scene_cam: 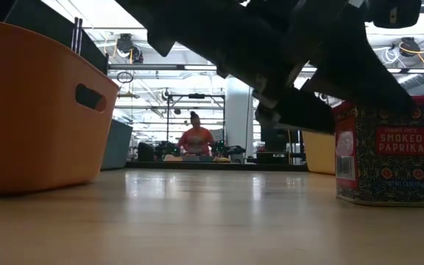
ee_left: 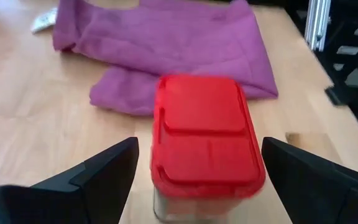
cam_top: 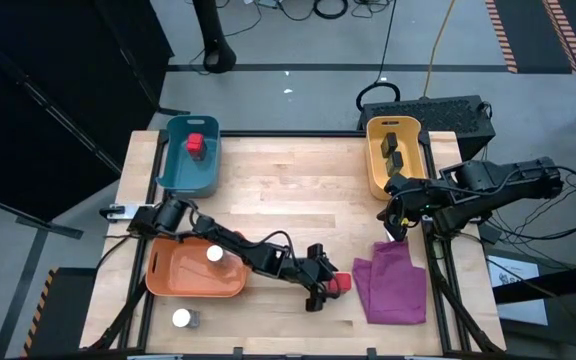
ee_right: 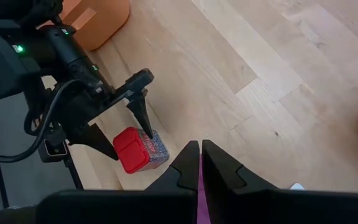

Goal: Sort spices by type
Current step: Put the red seasoning can into the blue bin

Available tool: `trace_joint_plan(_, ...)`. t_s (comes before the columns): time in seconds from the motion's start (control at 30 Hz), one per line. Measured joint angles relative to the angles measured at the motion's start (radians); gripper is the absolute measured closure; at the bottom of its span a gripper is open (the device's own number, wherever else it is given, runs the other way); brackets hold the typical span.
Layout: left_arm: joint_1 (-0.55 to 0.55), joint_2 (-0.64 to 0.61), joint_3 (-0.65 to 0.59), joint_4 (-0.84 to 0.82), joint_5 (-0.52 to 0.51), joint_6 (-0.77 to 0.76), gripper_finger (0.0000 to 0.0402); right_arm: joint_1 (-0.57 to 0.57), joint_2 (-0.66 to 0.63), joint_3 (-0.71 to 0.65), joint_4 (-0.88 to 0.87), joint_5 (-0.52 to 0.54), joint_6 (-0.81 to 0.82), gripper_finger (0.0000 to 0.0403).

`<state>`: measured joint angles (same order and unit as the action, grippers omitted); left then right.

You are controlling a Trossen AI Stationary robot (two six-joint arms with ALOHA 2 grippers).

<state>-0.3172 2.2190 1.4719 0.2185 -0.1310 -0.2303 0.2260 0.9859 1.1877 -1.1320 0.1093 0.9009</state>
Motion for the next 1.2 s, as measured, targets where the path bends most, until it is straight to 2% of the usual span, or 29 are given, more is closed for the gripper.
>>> trace_joint_plan(0.13, 0.001, 0.0, 0.0, 0.014, -0.025, 0.0, 0.0058, 0.0, 0.0, 0.0, -0.001, 0.0, -0.002, 0.0403)
trace_joint_plan(0.23, 0.001, 0.0, 0.0, 0.019, -0.027, 0.0, 0.0076, 0.0, 0.0, 0.0, -0.001, 0.001, -0.008, 0.0403)
trace_joint_plan(0.43, 0.002, 0.0, 0.0, -0.038, -0.022, 0.018, 0.0138, 0.0, 0.0, 0.0, -0.002, 0.025, -0.029, 0.0403)
trace_joint_plan(0.57, 0.0, 0.0, 0.0, -0.044, -0.018, 0.051, 0.0196, 0.0, 0.0, 0.0, -0.002, 0.027, -0.048, 0.0403)
trace_joint_plan(0.87, -0.003, 0.001, 0.0, 0.0, -0.025, 0.045, 0.0198, 0.0, 0.0, 0.0, -0.006, 0.027, -0.073, 0.0403)
trace_joint_plan(1.07, -0.003, -0.001, 0.0, 0.032, -0.03, 0.107, 0.0161, 0.0, 0.0, 0.0, -0.019, 0.027, -0.076, 0.0403)
trace_joint_plan(1.2, -0.003, -0.006, 0.013, 0.025, -0.043, 0.112, 0.018, 0.0, 0.0, 0.0, -0.026, 0.027, -0.076, 0.0403)
